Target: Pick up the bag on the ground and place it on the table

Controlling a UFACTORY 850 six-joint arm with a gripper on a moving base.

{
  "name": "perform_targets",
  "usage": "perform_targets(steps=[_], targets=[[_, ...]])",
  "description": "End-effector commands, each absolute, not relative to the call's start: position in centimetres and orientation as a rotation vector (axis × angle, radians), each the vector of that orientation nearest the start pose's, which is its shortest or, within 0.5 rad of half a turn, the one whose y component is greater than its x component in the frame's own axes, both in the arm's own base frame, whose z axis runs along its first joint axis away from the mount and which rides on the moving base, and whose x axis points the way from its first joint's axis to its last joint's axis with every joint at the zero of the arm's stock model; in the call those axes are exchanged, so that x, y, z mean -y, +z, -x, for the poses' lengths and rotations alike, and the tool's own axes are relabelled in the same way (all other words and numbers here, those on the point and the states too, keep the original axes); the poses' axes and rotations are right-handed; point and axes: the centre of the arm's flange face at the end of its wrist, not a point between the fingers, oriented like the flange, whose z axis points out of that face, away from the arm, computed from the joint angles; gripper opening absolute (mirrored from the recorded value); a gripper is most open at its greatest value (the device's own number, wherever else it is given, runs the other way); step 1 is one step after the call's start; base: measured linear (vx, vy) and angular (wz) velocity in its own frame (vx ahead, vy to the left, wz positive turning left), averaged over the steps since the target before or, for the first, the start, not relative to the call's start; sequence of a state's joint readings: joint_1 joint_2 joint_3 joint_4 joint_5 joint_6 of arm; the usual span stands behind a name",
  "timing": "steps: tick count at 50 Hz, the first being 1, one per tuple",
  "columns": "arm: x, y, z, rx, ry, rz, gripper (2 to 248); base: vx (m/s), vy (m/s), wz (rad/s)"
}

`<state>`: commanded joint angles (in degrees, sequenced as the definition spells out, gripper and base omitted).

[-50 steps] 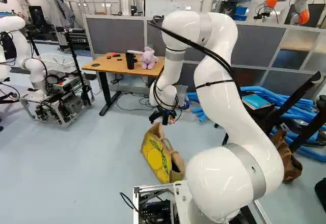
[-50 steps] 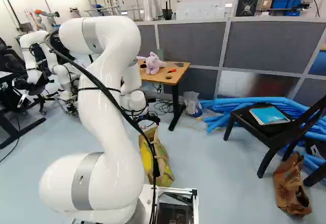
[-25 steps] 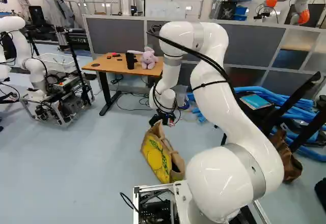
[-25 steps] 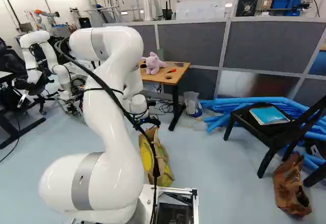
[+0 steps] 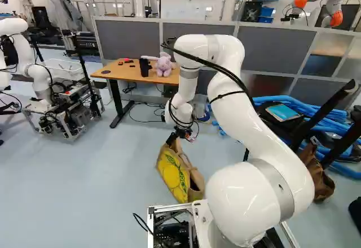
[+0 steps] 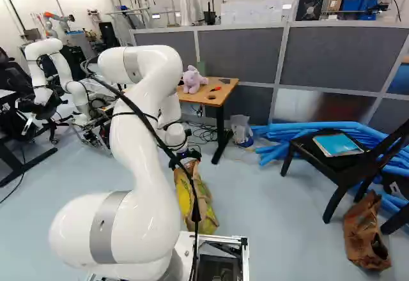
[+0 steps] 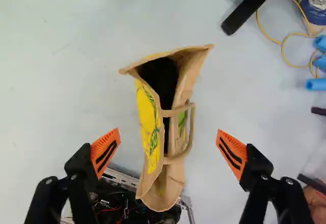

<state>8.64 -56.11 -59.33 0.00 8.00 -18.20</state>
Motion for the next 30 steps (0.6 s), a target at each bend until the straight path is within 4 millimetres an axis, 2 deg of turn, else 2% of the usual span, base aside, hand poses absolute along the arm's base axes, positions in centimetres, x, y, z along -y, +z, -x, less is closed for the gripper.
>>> perform_targets(steps=[30], targets=[[-7.8, 3.2, -51.6, 0.742, -0.257, 3.057, 247, 0.0, 0.0, 0.0]])
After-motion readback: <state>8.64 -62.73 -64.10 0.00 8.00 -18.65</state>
